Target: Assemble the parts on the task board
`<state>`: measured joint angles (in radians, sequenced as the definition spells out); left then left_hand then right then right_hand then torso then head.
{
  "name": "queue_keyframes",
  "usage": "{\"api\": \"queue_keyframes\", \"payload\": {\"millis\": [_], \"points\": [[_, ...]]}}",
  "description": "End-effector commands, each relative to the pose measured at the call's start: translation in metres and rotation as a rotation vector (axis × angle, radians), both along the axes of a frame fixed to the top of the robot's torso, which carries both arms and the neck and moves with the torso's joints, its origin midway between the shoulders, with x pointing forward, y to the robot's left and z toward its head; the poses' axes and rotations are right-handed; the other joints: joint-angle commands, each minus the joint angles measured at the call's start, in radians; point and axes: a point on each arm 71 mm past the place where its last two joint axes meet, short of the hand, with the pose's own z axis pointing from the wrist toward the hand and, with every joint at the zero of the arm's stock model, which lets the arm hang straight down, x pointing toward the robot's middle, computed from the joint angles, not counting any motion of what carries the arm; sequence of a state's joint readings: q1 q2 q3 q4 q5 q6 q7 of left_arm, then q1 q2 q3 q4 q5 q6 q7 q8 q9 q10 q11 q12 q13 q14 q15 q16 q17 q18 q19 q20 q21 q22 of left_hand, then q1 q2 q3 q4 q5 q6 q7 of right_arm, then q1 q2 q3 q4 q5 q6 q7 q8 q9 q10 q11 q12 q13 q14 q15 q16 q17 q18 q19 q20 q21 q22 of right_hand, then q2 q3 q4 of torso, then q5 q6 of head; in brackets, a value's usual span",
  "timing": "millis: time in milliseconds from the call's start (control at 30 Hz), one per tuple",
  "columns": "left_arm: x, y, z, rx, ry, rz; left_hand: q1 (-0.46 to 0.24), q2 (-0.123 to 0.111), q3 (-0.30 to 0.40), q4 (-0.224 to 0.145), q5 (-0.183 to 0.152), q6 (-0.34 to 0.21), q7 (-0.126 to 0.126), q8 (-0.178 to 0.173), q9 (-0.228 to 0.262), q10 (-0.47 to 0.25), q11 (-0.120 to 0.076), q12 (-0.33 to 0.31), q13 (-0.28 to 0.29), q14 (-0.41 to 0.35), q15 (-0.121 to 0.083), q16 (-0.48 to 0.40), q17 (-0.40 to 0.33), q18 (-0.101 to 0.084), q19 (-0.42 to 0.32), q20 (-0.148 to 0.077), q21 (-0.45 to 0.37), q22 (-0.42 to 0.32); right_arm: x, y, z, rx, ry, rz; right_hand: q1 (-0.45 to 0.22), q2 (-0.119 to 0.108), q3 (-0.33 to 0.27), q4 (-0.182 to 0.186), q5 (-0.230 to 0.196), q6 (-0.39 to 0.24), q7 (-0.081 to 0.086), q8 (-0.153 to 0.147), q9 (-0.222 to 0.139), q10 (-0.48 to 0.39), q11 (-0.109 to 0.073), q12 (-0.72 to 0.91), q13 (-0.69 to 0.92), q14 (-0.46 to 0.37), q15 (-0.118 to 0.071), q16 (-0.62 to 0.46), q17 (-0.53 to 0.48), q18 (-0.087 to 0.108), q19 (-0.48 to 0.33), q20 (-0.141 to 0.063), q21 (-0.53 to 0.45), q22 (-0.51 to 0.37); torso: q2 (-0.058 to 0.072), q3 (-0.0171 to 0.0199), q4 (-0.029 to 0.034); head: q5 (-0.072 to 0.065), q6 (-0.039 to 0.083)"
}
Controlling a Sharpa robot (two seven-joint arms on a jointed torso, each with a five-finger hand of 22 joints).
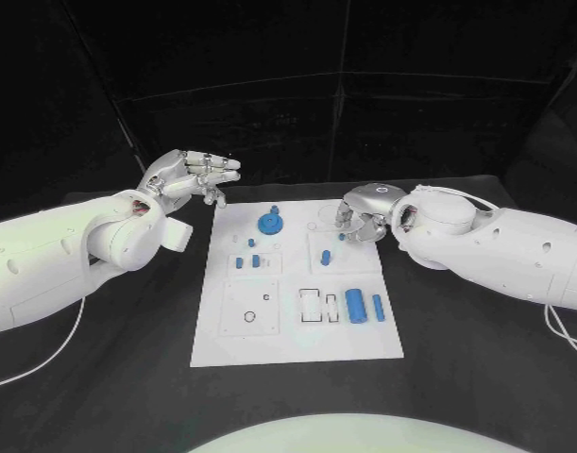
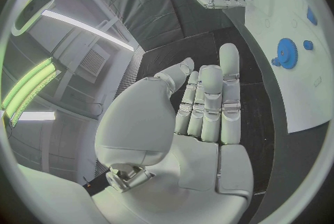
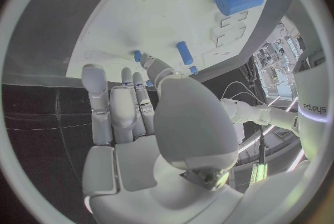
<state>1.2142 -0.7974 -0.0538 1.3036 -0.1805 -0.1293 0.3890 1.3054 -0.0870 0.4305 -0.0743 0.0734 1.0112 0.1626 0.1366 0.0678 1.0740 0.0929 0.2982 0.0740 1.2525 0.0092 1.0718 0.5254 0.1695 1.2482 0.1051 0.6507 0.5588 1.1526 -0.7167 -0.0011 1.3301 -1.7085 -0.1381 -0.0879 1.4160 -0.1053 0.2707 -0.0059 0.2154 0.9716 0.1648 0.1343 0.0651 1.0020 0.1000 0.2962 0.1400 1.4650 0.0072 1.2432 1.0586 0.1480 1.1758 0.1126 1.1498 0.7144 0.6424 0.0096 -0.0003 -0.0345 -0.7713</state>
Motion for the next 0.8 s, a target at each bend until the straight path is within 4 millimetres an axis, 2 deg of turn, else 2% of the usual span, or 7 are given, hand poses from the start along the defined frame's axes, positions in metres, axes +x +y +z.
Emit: {"api": "queue_keyframes", "payload": {"millis": [33,467,633,800], "points": [[-0.001,-0.001,0.003,-0.047,-0.01,-0.001,-0.006,0.007,-0.006,0.003,-0.001,-0.001,0.006,0.002,-0.002,0.003,0.003,0.004,0.001,-0.006,-0.001,-0.006,-0.001,0.013,-0.007,0.0,-0.006,-0.001,0.0,0.002,-0.002,-0.027,0.003,0.014,0.0,-0.003,0.007,0.0,-0.005,0.001,0.004,-0.005,0.001,-0.002,0.002,-0.004,-0.003,0.016,0.008,0.003,0.001,0.005,0.0,0.006,-0.002,0.001,0.0,0.0008,-0.0017,0.003,0.0],[-0.001,-0.004,0.003,-0.05,-0.005,-0.009,-0.007,0.007,-0.008,0.003,-0.001,-0.003,0.008,0.001,-0.002,0.0,0.005,0.005,0.001,-0.013,0.001,-0.013,-0.017,0.012,-0.009,0.002,-0.009,-0.003,0.003,0.005,-0.013,-0.045,0.038,0.01,-0.004,0.007,0.053,-0.003,-0.002,0.021,0.004,-0.009,0.003,0.029,-0.001,-0.006,-0.029,0.017,0.005,0.01,0.01,0.004,0.007,0.006,0.006,0.012,-0.001,0.0012,-0.0012,0.005,-0.004],[-0.001,-0.004,0.003,-0.049,-0.002,-0.01,-0.007,0.007,-0.008,0.003,-0.001,-0.004,0.009,0.0,-0.002,-0.001,0.005,0.005,0.001,-0.016,0.001,-0.015,-0.021,0.012,-0.011,0.002,-0.01,-0.004,0.001,0.007,-0.018,-0.052,0.058,0.015,-0.005,0.017,0.092,-0.007,-0.013,0.055,-0.006,0.0,0.007,0.07,-0.011,0.002,-0.039,0.023,-0.003,0.026,0.03,0.0,0.02,0.0,0.023,0.037,-0.002,0.0015,-0.002,0.007,-0.008],[-0.001,-0.005,0.002,-0.048,0.001,-0.012,-0.006,0.007,-0.009,0.003,-0.001,-0.005,0.01,0.0,-0.002,-0.003,0.006,0.005,0.0,-0.019,0.002,-0.018,-0.026,0.012,-0.012,0.002,-0.011,-0.004,0.001,0.008,-0.021,-0.055,0.068,0.017,-0.012,0.016,0.103,-0.006,-0.017,0.063,-0.008,0.001,0.006,0.079,-0.015,0.0,-0.043,0.024,-0.006,0.031,0.035,-0.001,0.025,-0.003,0.029,0.046,-0.001,0.0015,-0.0017,0.008,-0.011]]}}
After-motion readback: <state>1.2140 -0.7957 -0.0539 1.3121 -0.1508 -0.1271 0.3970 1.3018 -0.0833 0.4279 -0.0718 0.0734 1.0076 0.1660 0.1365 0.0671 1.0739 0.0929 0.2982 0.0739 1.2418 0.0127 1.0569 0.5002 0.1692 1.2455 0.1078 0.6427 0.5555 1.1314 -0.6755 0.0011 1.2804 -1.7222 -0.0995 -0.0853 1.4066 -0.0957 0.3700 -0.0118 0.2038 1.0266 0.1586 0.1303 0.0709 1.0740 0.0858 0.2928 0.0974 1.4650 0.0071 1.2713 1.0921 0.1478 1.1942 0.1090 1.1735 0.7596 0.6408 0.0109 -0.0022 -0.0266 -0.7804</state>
